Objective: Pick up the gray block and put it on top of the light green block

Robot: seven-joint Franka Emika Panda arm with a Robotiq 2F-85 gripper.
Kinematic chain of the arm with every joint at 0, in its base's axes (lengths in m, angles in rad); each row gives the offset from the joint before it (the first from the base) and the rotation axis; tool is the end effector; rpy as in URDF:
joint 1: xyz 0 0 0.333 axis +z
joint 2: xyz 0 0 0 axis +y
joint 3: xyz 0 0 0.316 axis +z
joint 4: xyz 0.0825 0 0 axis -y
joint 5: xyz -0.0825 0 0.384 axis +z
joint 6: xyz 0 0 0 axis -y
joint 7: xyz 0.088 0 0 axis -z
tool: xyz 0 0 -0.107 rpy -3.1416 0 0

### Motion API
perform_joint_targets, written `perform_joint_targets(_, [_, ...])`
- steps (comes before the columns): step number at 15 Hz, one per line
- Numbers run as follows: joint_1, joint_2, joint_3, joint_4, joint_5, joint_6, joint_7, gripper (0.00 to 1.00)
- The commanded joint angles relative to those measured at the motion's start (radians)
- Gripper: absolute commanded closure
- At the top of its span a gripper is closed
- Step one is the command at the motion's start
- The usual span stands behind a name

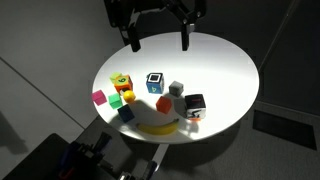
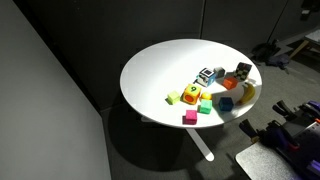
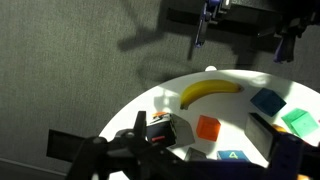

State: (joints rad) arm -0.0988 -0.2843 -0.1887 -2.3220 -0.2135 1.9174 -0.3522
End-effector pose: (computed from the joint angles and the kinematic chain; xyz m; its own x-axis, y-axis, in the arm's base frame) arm 0.4232 -0.1433 0.4418 0.9744 0.1506 -0.1671 0.1663 -0.9824 0.0846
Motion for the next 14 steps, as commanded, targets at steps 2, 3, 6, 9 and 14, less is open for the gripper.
perform_joint_targets(2, [0.001,0.165,0.023,0.104,0.007,0.055,0.024,0.00])
perform_joint_targets(3, [0.001,0.192,0.027,0.119,0.009,0.070,0.020,0.00])
perform_joint_targets(6, [0.001,0.267,0.039,0.157,0.024,0.118,-0.006,0.00])
perform_joint_targets(9, [0.000,0.321,0.053,0.189,0.053,0.184,-0.033,0.00])
perform_joint_targets(14, [-0.012,0.389,0.079,0.247,0.213,0.267,-0.147,0.00])
